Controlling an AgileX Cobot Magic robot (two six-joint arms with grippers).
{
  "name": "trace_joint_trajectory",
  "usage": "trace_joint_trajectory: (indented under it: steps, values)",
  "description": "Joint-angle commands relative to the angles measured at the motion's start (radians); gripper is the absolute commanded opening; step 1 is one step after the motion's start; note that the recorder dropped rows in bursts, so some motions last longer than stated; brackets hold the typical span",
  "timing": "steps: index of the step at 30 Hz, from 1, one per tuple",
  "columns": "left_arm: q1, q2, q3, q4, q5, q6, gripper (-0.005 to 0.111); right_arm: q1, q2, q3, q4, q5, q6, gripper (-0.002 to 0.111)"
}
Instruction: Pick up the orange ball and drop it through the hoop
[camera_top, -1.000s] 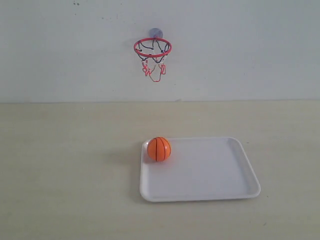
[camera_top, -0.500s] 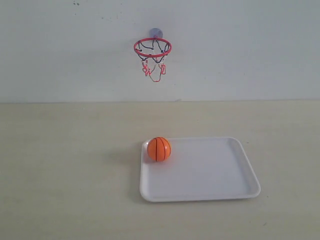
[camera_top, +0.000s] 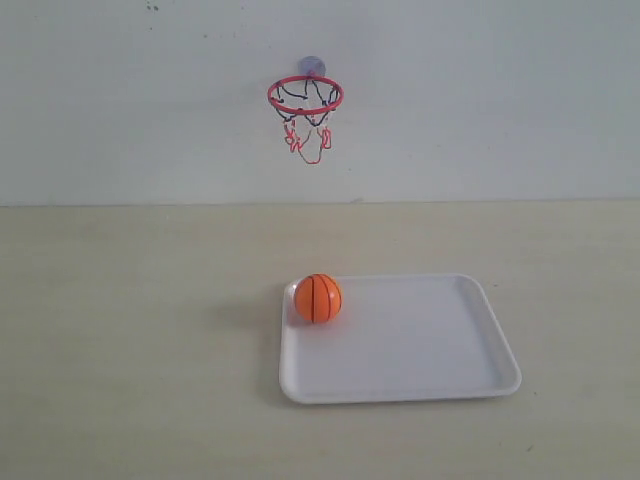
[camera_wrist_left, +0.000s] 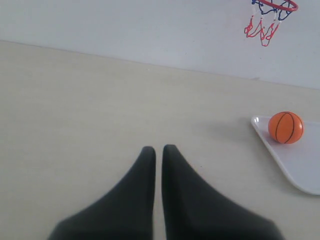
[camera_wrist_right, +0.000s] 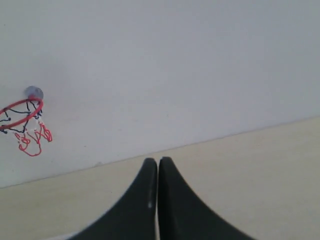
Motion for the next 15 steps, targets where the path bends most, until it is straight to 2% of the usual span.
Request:
trace_joint_trajectory:
  steps: [1, 6, 8, 10, 12, 14, 15]
  values:
    - [-0.002, -0.002, 0.004, -0.006, -0.001, 0.005, 0.004, -0.001, 0.221, -0.142, -0.013, 0.057, 0.029, 0.000]
    - [-0.002, -0.002, 0.004, -0.006, -0.001, 0.005, 0.004, -0.001, 0.499, -0.499, -0.111, 0.423, -0.005, 0.000]
    - [-0.002, -0.002, 0.004, -0.006, -0.001, 0.005, 0.004, -0.001, 0.601, -0.663, -0.108, 0.600, -0.094, 0.000]
    - [-0.002, -0.002, 0.004, -0.006, -0.001, 0.005, 0.004, 0.001, 0.678, -0.794, -0.014, 0.738, -0.283, 0.000]
    - [-0.002, -0.002, 0.004, -0.006, -0.001, 0.005, 0.004, 0.014, 0.743, -0.909, 0.209, 0.866, -0.584, 0.000]
    - [-0.002, -0.002, 0.004, -0.006, -0.001, 0.005, 0.004, 0.033, 0.813, -1.021, 0.473, 1.055, -0.993, 0.000]
    - [-0.002, -0.002, 0.004, -0.006, -0.001, 0.005, 0.004, 0.045, 0.849, -1.070, 0.553, 1.119, -1.108, 0.000]
